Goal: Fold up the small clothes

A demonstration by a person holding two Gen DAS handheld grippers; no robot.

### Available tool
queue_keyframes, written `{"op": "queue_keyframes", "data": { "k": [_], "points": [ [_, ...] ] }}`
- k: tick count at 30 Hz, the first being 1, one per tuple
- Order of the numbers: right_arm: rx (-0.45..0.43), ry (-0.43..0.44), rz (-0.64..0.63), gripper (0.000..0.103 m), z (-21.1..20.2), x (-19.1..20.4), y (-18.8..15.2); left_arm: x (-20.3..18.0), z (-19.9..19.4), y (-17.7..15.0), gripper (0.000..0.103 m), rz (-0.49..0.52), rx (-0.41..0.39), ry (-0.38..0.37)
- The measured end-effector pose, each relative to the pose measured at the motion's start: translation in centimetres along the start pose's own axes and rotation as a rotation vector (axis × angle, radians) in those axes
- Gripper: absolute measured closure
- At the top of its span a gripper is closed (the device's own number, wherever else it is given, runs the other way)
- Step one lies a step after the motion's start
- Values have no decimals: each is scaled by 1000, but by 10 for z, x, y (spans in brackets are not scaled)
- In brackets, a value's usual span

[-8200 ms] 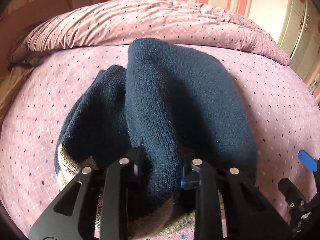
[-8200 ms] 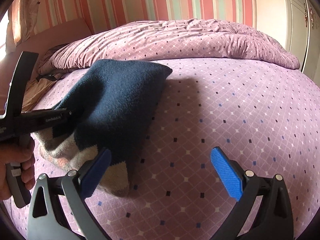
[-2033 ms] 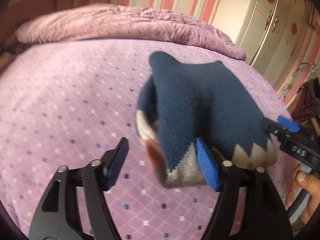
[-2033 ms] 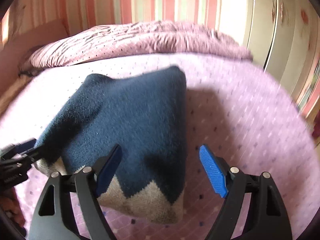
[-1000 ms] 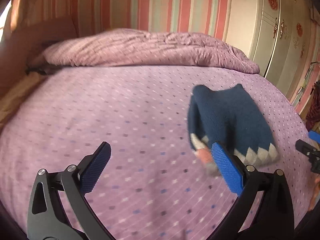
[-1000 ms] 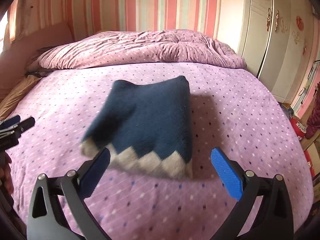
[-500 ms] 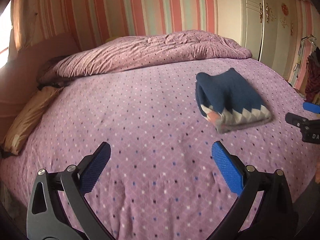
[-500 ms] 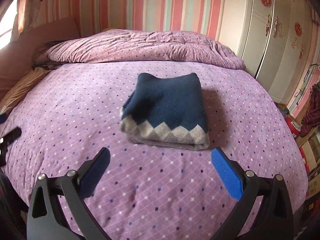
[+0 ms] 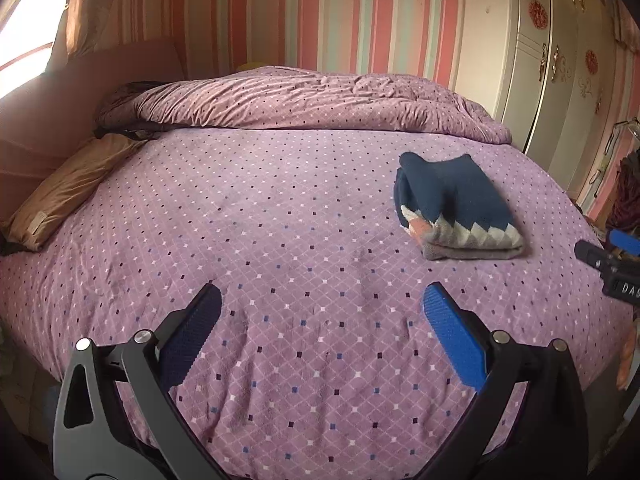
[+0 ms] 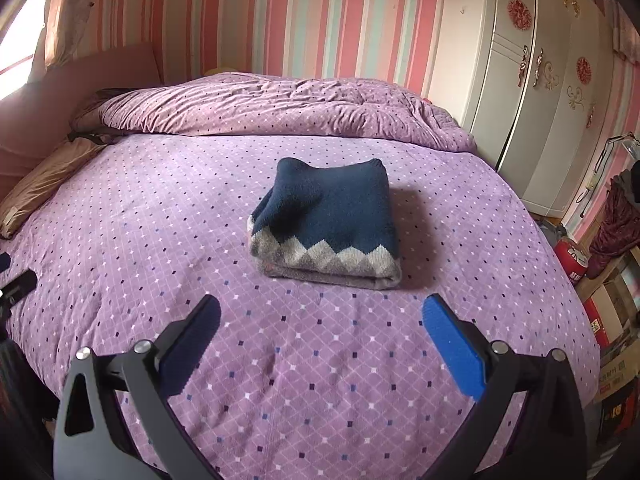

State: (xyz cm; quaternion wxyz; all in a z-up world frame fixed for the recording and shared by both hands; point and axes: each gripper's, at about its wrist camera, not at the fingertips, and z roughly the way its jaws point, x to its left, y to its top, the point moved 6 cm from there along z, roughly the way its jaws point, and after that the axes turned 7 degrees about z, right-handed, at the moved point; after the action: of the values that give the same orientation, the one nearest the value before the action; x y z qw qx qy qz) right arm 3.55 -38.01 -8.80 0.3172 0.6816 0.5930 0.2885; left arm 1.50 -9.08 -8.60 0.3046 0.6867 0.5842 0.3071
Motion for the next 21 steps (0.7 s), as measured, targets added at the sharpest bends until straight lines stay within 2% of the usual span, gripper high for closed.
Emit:
{"op": "queue_keyframes", "data": {
  "k": [3, 21],
  "points": [
    [1, 10, 17, 2, -2, 0, -2, 3, -5, 3, 3, 6, -5, 30],
    [-10, 46, 34, 2, -16, -1, -7, 7, -14, 8, 3, -10, -18, 36]
  ]
}}
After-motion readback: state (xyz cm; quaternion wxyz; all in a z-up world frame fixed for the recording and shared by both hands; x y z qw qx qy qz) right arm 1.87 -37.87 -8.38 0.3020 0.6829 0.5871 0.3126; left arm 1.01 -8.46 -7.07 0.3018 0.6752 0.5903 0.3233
